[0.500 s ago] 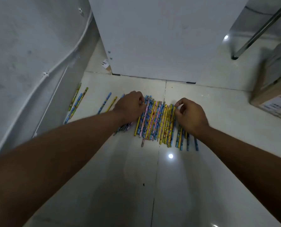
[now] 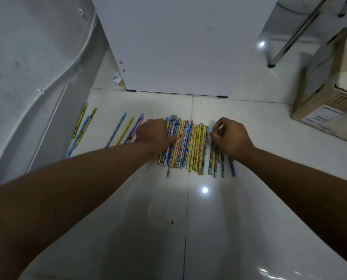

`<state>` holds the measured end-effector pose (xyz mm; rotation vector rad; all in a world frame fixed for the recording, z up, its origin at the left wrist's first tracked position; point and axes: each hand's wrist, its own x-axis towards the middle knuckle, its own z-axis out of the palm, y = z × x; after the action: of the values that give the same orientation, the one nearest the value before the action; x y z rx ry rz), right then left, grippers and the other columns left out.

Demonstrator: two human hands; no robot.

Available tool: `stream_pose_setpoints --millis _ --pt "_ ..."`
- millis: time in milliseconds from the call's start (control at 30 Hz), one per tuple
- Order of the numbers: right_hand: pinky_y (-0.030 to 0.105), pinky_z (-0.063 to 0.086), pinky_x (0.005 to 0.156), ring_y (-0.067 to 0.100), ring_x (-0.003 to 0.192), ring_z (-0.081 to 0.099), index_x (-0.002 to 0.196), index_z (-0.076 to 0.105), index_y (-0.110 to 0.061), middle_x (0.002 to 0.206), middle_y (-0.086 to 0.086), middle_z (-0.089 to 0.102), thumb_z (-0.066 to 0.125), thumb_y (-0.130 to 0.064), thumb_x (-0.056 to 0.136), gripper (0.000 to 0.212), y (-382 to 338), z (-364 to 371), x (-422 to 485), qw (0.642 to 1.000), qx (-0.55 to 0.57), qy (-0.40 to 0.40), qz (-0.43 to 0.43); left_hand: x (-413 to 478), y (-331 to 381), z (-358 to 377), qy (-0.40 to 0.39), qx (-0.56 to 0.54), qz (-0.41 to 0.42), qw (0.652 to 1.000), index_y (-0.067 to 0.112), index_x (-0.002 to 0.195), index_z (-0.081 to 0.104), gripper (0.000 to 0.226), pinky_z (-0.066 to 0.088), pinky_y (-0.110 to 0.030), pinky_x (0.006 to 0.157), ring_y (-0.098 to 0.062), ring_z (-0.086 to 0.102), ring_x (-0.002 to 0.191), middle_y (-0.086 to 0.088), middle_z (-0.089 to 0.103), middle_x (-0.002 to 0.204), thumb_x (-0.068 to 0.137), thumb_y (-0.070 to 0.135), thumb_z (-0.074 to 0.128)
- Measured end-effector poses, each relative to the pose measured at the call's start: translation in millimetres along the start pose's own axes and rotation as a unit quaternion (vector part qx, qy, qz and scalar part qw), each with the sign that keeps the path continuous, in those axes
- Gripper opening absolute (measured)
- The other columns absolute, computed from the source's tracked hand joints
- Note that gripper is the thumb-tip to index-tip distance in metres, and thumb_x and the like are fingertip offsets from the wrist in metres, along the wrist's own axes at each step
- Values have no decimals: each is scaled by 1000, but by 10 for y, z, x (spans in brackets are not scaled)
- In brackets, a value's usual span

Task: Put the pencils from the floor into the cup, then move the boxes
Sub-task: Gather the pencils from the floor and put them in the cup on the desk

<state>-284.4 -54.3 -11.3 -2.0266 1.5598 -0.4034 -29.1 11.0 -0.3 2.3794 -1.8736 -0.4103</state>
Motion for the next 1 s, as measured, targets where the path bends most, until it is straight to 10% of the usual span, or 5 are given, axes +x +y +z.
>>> stream_pose_setpoints --millis 333,633,1000 --pt "39 61 75 22 87 72 106 60 -18 95 2 70 89 -56 77 56 124 -143 -123 979 -48 -86 181 51 117 1 -39 -110 -13 993 9 74 76 31 63 -42 70 -22 72 72 -7 74 74 83 38 80" --pt "47 66 83 32 79 81 75 66 -10 85 17 81 97 -23 76 33 5 -82 -224 955 82 -115 262 -19 160 81 -112 -84 14 990 4 69 77 34 64 -41 66 -23 71 63 -11 71 65 78 35 87" --pt "21 49 36 14 40 65 97 73 2 76 13 73 86 -21 89 29 2 -104 -90 933 98 -150 311 -76 40 28 -126 -134 25 983 6 67 57 38 58 -46 68 -25 51 60 -15 51 64 100 25 62"
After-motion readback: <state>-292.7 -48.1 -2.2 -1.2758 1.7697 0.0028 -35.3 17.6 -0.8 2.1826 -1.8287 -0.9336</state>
